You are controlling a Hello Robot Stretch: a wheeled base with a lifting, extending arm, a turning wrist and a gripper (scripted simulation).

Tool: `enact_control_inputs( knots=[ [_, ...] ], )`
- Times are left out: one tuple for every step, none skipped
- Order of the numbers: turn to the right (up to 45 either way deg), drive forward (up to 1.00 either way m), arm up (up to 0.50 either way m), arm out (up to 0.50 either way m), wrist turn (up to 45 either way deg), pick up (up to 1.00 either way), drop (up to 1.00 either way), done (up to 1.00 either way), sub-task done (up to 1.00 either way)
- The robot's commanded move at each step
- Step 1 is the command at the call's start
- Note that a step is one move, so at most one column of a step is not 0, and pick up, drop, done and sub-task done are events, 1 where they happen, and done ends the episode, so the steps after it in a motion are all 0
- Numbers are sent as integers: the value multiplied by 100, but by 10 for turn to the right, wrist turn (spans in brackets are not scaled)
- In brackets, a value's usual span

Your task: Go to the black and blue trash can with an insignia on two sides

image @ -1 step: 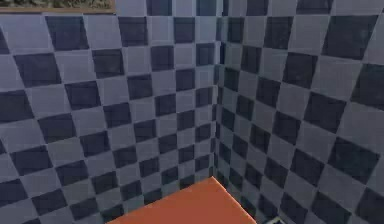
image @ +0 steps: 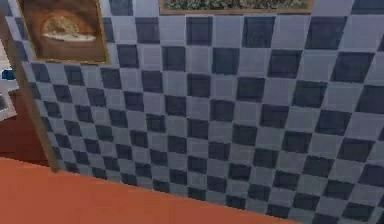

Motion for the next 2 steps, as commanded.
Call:
enact_control_inputs(
  knots=[
    [-450,0,0,0,0,0,0,0,0],
    [-180,0,0,0,0,0,0,0,0]
  ],
)
